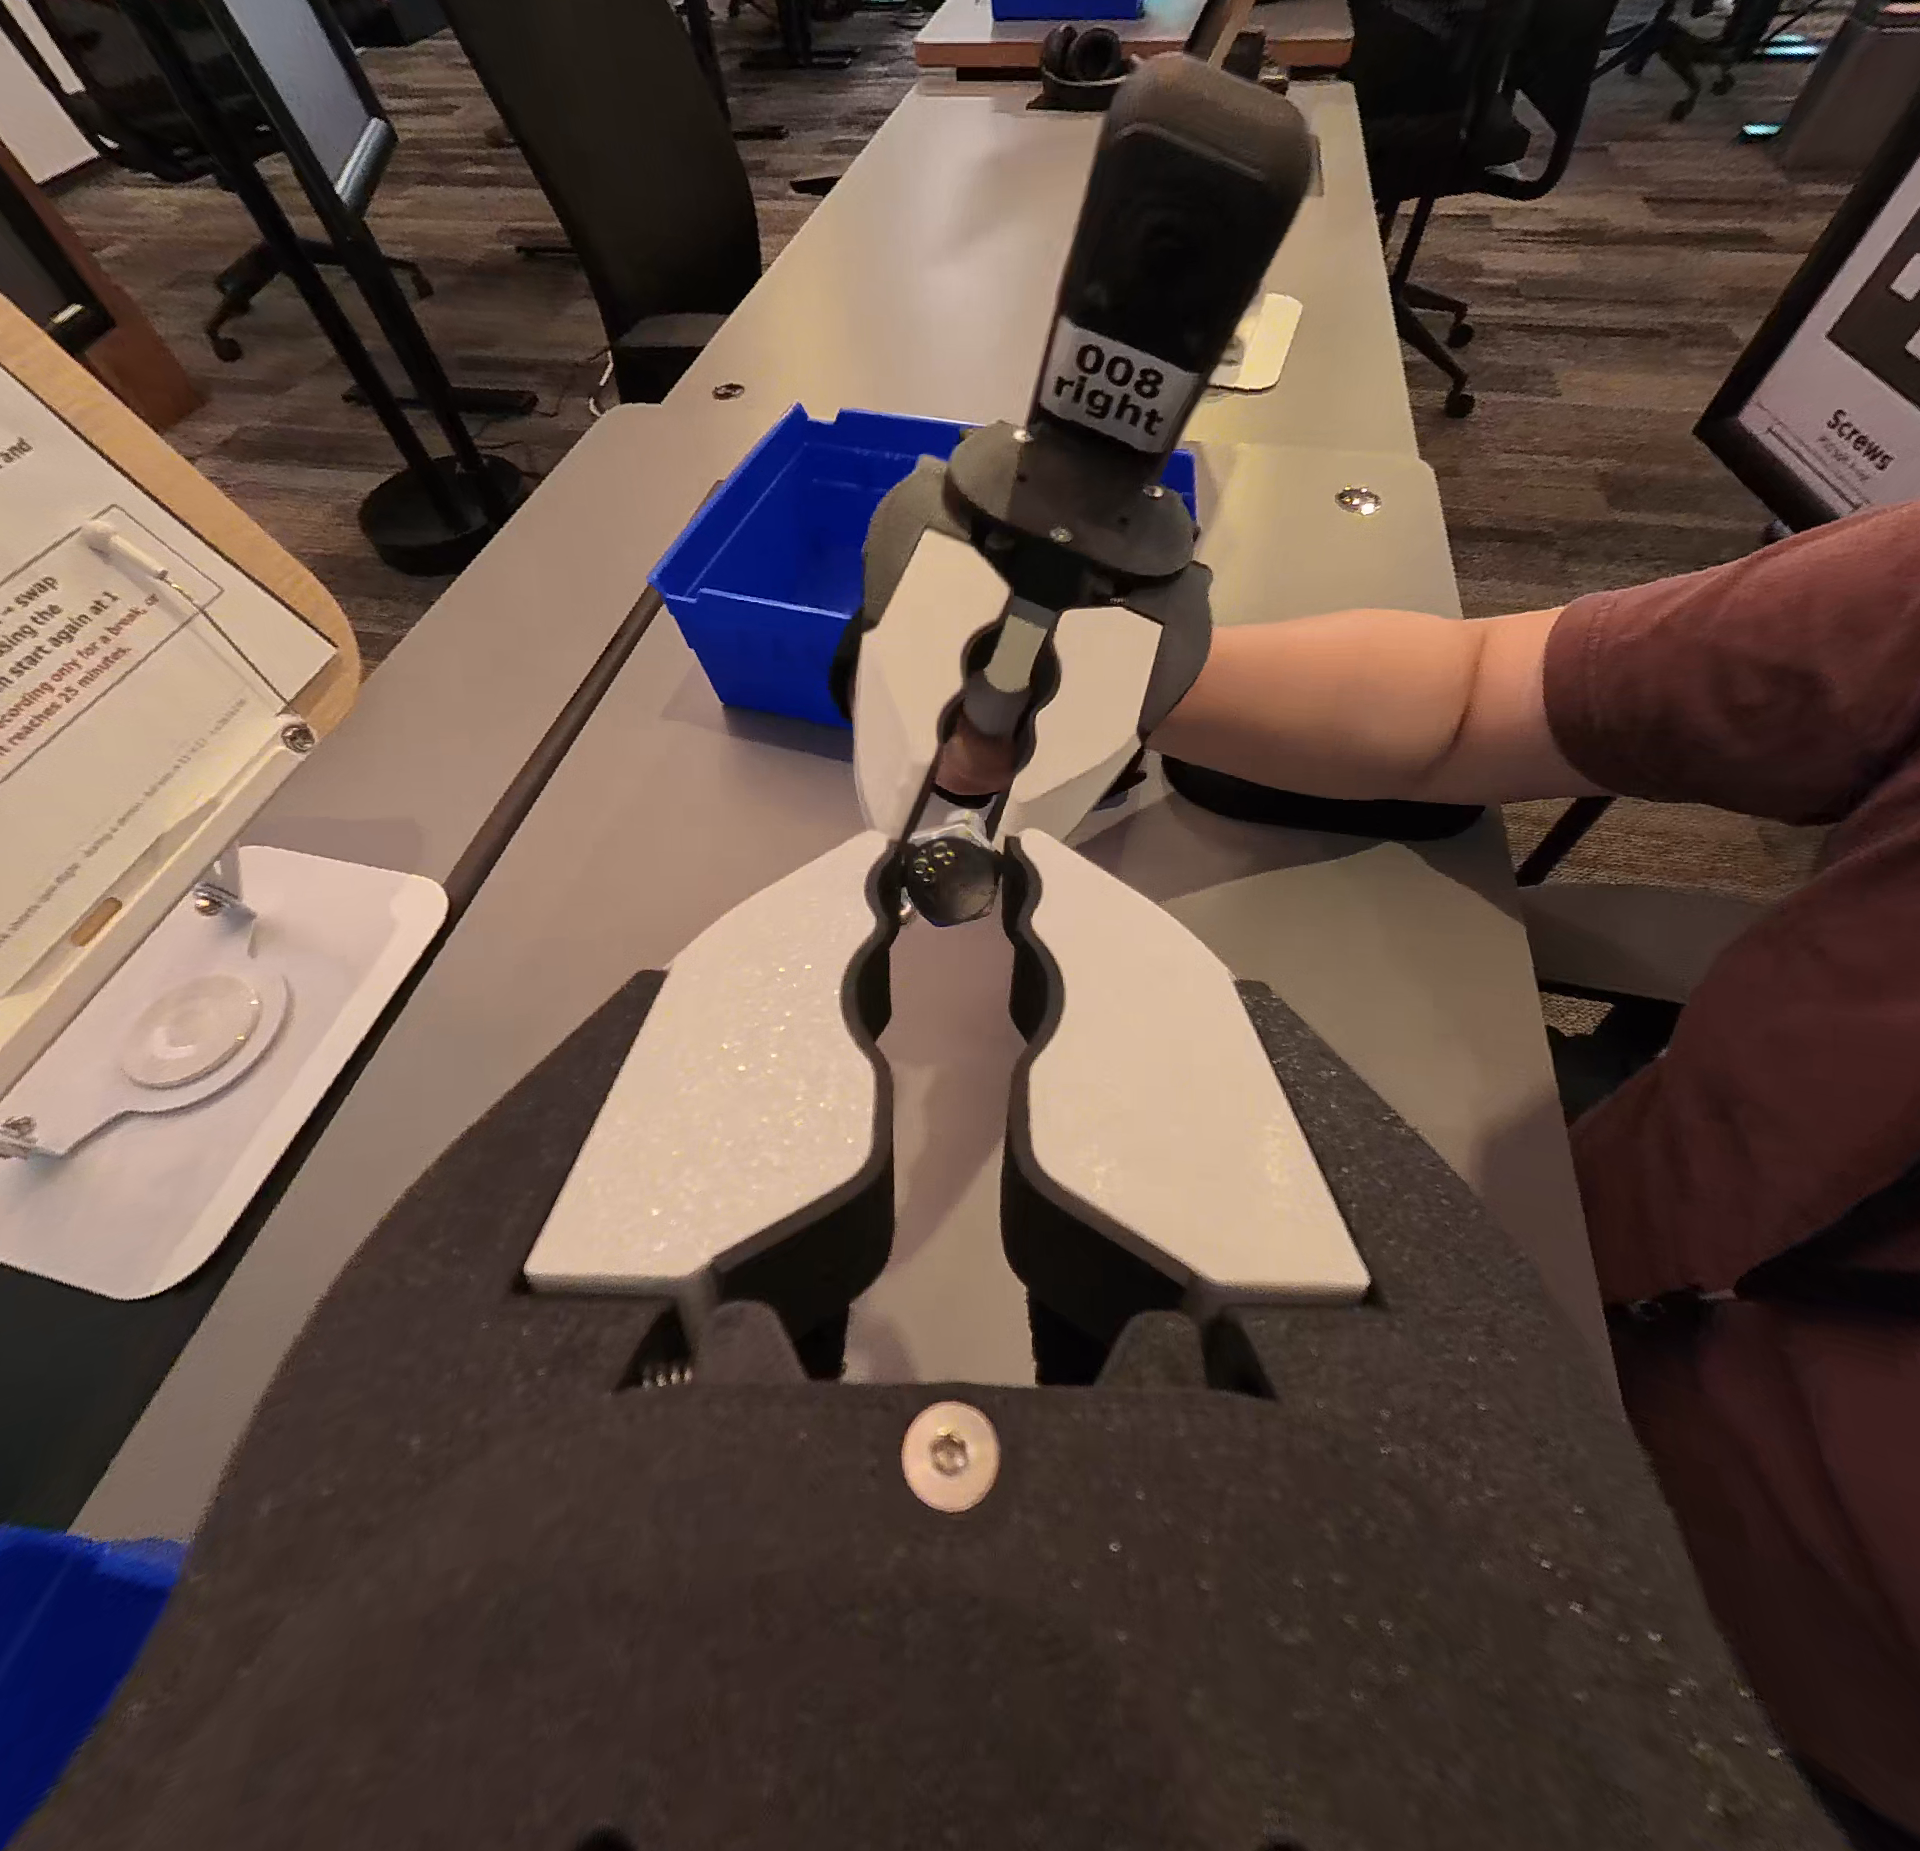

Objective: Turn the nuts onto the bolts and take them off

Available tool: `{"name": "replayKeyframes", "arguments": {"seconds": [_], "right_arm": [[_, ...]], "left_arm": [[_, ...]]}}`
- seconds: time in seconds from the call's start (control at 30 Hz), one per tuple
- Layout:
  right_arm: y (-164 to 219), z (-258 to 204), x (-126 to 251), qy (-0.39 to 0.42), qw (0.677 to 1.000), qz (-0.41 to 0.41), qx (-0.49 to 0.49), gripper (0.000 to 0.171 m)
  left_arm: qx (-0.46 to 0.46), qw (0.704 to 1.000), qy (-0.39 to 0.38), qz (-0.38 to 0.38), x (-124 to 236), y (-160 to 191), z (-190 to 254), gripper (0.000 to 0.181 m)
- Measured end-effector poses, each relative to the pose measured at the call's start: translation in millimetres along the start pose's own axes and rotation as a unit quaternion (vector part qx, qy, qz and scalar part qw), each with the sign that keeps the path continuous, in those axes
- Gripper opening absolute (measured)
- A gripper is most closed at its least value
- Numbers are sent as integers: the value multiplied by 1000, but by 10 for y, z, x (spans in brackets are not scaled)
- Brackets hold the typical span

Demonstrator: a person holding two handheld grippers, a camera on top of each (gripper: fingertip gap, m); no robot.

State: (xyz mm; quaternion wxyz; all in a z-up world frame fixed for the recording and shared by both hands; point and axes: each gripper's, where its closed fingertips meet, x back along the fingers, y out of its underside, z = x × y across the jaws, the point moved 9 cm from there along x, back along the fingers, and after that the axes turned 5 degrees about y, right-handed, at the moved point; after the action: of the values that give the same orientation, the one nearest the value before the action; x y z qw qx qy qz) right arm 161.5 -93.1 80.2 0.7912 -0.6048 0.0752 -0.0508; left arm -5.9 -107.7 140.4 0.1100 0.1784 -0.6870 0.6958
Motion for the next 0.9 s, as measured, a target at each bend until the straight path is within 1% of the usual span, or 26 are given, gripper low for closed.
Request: {"name": "replayKeyframes", "arguments": {"seconds": [0.03, 0.13, 0.2, 0.3, 0.33, 0.4, 0.43, 0.53, 0.63, 0.7, 0.9], "right_arm": [[-2, -3, 0, -7, 1000, -5, -5, 10], [-30, 0, 24, -16, 1000, 3, -10, 9], [-45, 17, 33, -19, 1000, -18, -16, 9], [-70, 37, 55, -14, 997, -73, -9, 9], [-76, 45, 62, -9, 995, -96, -7, 9], [-86, 49, 76, 5, 990, -144, 5, 9], [-93, 48, 81, 14, 986, -164, 11, 9], [-120, 33, 79, 29, 981, -192, 17, 9], [-110, 30, 67, 31, 976, -214, 6, 9], [-105, 27, 58, 35, 973, -226, 1, 9], [-149, -21, 48, 47, 966, -254, 1, 9]], "left_arm": [[2, 1000, 1, -1, -6, 2, 0, 18], [7, 1000, 13, 10, 1, 10, 2, 18], [0, 1000, 11, -4, -4, 43, 8, 18], [-24, 999, -23, -29, -54, 118, 16, 18], [-30, 997, -48, -48, -82, 152, 1, 23], [-48, 991, -90, -83, -155, 206, -17, 41], [-62, 988, -100, -95, -196, 225, -10, 45], [-99, 979, -107, -142, -331, 273, 23, 47], [-124, 972, -118, -161, -451, 278, 14, 44], [-131, 973, -107, -159, -508, 270, 18, 36], [-153, 968, -119, -161, -595, 288, 3, 21]]}}
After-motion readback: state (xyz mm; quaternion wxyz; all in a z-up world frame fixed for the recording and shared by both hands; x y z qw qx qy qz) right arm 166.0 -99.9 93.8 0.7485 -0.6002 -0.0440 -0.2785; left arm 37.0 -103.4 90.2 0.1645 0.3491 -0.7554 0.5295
